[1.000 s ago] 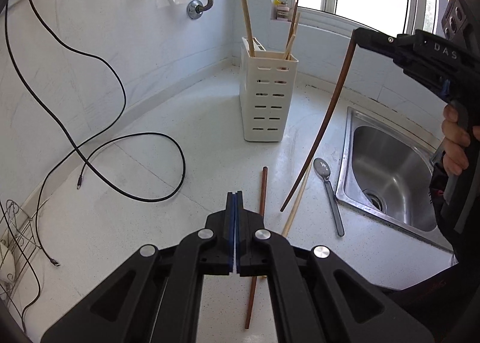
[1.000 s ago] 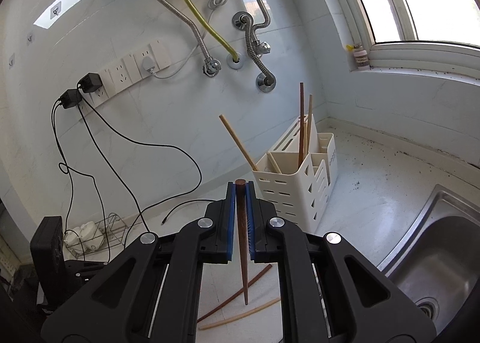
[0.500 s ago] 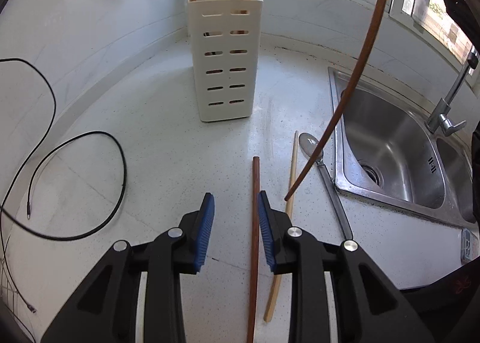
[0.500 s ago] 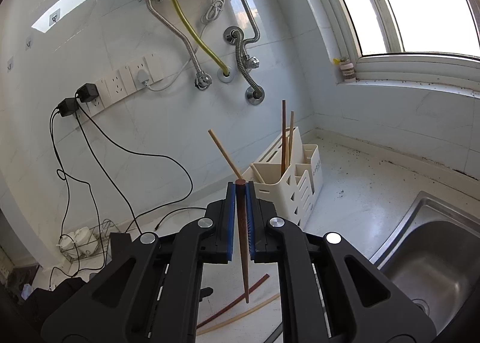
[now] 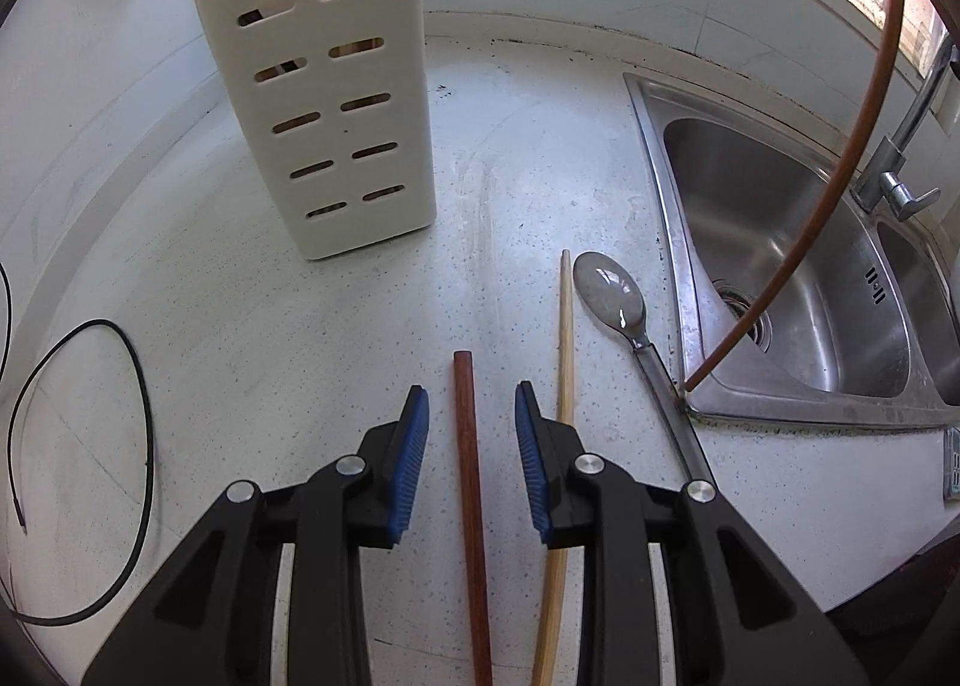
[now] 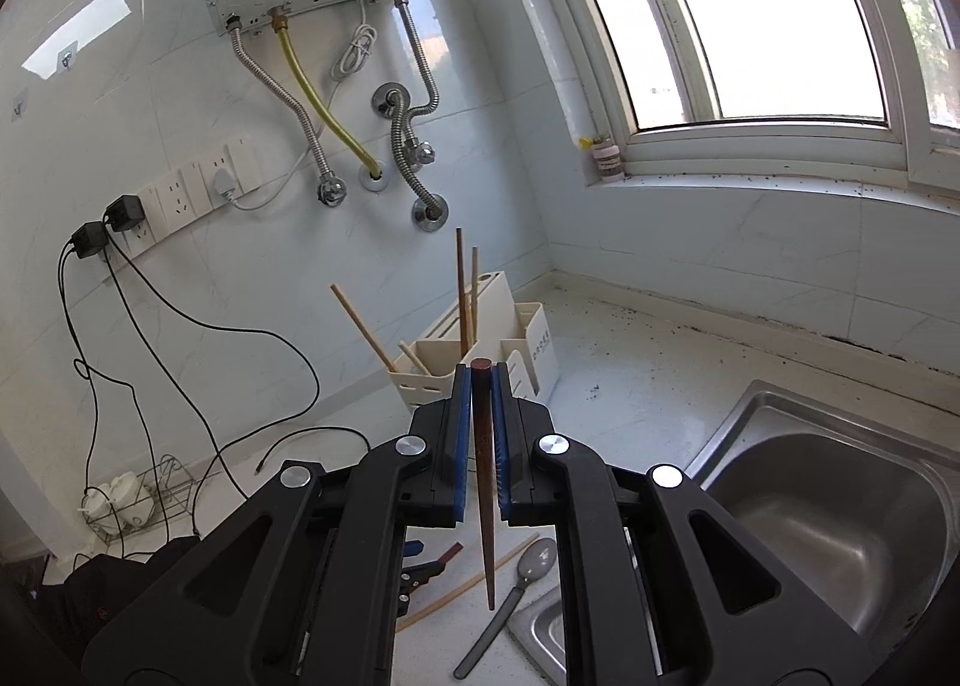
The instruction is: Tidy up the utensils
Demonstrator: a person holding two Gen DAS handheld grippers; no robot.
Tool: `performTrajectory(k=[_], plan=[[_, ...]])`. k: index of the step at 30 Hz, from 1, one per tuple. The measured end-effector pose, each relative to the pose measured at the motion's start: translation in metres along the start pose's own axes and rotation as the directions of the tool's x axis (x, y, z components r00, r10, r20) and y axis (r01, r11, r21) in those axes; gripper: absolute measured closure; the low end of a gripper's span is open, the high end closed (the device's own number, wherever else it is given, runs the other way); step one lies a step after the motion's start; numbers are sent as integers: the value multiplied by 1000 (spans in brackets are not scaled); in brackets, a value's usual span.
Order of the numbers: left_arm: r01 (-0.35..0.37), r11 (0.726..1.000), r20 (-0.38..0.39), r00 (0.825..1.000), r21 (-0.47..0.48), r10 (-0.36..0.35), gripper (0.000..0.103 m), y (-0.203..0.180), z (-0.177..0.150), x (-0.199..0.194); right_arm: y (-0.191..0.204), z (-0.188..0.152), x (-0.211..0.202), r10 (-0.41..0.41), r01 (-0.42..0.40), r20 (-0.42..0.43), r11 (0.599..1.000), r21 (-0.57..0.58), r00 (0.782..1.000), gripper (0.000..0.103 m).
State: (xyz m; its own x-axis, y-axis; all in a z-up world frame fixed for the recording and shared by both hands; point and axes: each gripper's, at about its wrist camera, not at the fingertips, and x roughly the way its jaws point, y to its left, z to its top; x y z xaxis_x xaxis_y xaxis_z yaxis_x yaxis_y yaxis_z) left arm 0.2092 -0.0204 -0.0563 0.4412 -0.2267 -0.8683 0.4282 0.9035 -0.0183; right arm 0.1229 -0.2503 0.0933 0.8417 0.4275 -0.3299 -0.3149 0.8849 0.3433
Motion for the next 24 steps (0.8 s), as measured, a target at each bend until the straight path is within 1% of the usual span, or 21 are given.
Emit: performTrajectory(k=[3,5,7,9,11,16,21,24], plan=[[9,1000,-24,1000,-4,-9,83,-1,2,7,-8,-2,-3,-20,20,-3,999,25,1000,96],[7,1000,-39,999,-2,-7,84,-1,3,11,-11,-3,-5,-30,30,-2,999,33,1000,96],[8,1000,-50,999,-1,-8,89,-1,7,16,-12,-4,-7,-35,35,-3,999,36,999,96],[8,1000,-61,998,2,-8,90,-2,8,19,-14,-4,-8,-39,39,-1,998,40,999,97],[-2,1000,-66,998,5,2,94,-3,10,21,-14,-5,-9,-42,42,0,998,39,999,96],[13,998,-66,998,-54,-16,95,4,10,23,-14,-5,-9,-38,38,0,999,39,999,97],[-3,996,-53,999,-84,-2,96,9,8,21,-12,-5,-9,-33,33,3,999,30,999,96],[0,995,-4,1000,-104,0,96,14,6,5,-12,-4,-10,-30,30,5,999,26,1000,96]])
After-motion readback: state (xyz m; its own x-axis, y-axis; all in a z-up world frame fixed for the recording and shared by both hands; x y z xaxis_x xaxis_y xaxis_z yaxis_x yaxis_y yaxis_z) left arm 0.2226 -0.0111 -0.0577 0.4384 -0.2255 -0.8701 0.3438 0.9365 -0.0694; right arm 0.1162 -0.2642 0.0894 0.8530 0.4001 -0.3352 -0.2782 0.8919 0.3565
